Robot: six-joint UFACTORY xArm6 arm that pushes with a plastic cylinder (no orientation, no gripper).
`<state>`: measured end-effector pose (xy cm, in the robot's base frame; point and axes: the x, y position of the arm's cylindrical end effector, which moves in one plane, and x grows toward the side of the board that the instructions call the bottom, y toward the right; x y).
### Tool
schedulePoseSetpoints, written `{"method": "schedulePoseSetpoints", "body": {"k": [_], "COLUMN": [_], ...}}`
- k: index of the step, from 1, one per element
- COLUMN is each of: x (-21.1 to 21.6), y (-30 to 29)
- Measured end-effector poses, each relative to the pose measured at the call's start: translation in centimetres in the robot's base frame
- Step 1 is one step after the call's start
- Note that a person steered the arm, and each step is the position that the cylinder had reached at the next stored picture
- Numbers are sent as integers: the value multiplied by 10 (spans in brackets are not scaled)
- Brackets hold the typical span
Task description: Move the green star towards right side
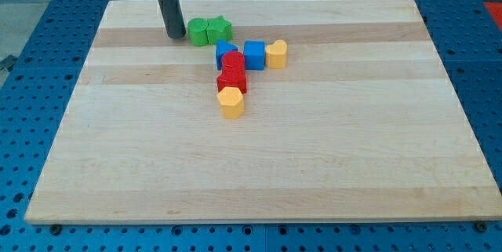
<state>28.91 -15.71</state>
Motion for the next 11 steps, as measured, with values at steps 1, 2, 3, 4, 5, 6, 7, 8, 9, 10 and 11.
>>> {"method": "schedulePoseSetpoints", "body": {"k": [1, 2, 3, 4, 5, 6, 7, 8, 9, 10, 11], "x": [13, 13, -7, -27, -26, -9, -8, -5, 13, 16, 16], "y": [1, 23, 60, 97, 129, 144, 137, 124, 126, 166, 227]}}
